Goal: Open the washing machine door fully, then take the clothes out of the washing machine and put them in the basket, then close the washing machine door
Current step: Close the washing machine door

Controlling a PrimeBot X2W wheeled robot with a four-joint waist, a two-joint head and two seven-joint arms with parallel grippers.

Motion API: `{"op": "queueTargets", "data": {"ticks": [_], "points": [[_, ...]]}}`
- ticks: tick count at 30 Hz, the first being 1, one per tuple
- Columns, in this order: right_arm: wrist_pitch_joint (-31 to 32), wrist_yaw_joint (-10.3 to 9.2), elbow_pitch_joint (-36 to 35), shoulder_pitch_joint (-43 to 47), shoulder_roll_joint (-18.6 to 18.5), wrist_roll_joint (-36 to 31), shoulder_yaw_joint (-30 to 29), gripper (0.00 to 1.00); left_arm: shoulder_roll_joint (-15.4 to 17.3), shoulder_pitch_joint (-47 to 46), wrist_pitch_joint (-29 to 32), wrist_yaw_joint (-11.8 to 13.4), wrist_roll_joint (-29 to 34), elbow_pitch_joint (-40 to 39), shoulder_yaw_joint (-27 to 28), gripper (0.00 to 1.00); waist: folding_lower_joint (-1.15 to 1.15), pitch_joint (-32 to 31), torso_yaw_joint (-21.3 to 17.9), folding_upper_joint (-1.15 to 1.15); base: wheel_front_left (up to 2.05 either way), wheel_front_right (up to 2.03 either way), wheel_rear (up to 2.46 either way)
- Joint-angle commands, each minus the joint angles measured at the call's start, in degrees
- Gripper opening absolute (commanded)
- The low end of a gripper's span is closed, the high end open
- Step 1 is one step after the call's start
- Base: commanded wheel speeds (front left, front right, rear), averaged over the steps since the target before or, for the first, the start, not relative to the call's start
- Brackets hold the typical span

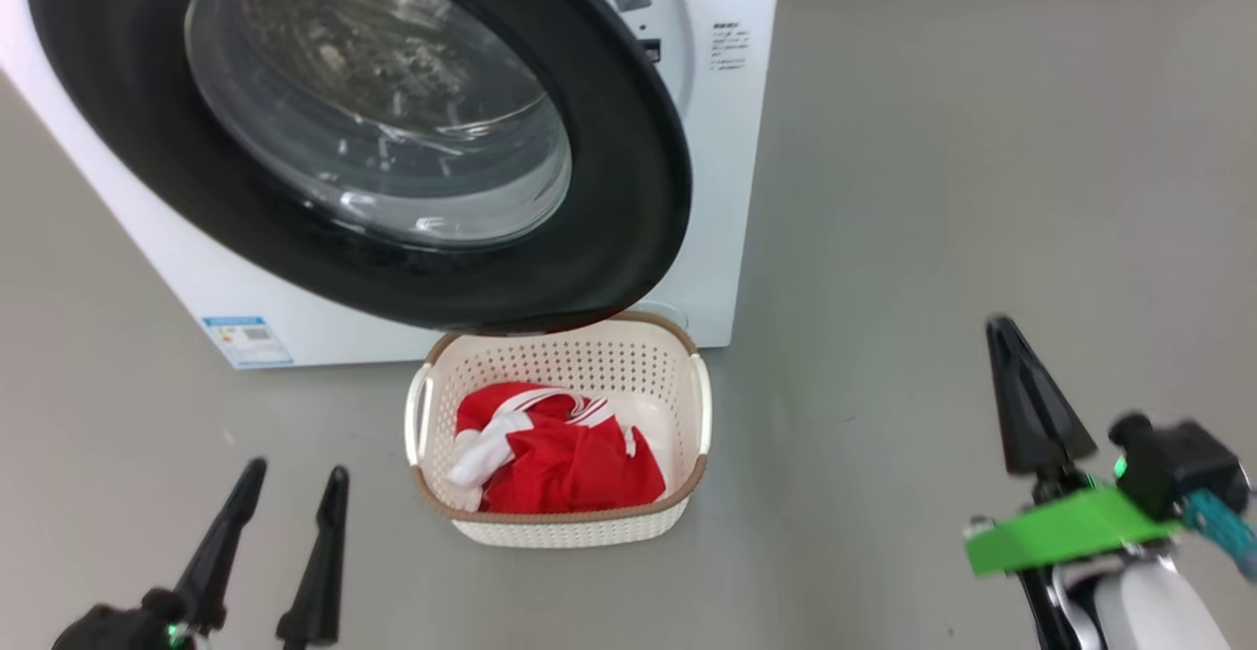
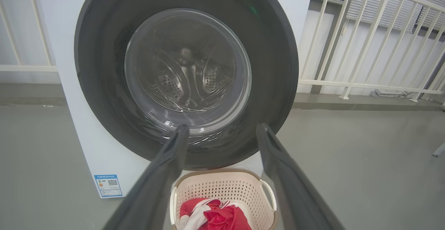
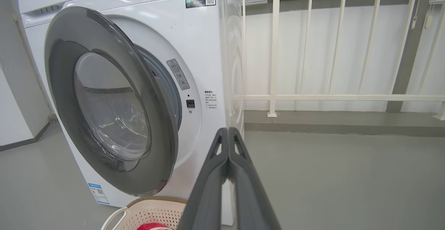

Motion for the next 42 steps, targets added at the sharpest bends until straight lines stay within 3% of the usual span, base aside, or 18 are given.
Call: {"op": "queueTargets", "data": {"ticks": [1,14,23,29,42], "points": [[-0.4,0.36,-1.0,-3.1,-0.4,0.2,1.8,0.00,0.7,-3.1,-0.5,-0.4,0.4,-1.9,1.8,1.00,0.00,1.2,1.2,0.00,0.00,0.00,0.00],[-0.4,0.36,10.8,-21.6,-0.4,-0.8,11.1,0.00,0.8,-6.8,-0.5,-0.4,-1.7,-5.0,-0.4,1.00,0.00,8.3,7.6,0.00,0.00,0.00,0.00],[-0.4,0.36,21.4,-35.6,-0.4,-2.2,17.5,0.00,-1.3,-10.6,-0.5,-0.4,-8.2,-6.4,-1.6,1.00,0.00,14.1,13.3,0.00,0.00,0.00,0.00],[-0.4,0.36,25.0,-40.8,-0.4,-4.0,16.1,0.00,-1.7,-11.8,-0.5,-0.4,-8.8,-6.0,-2.4,1.00,0.00,16.7,16.2,0.00,0.00,0.00,0.00],[-0.4,0.36,25.6,-48.0,-0.6,-10.1,4.9,0.00,-2.5,-13.9,-0.5,-0.4,-9.4,-5.6,-3.6,1.00,0.00,20.3,19.4,0.00,0.00,0.00,0.00]]}}
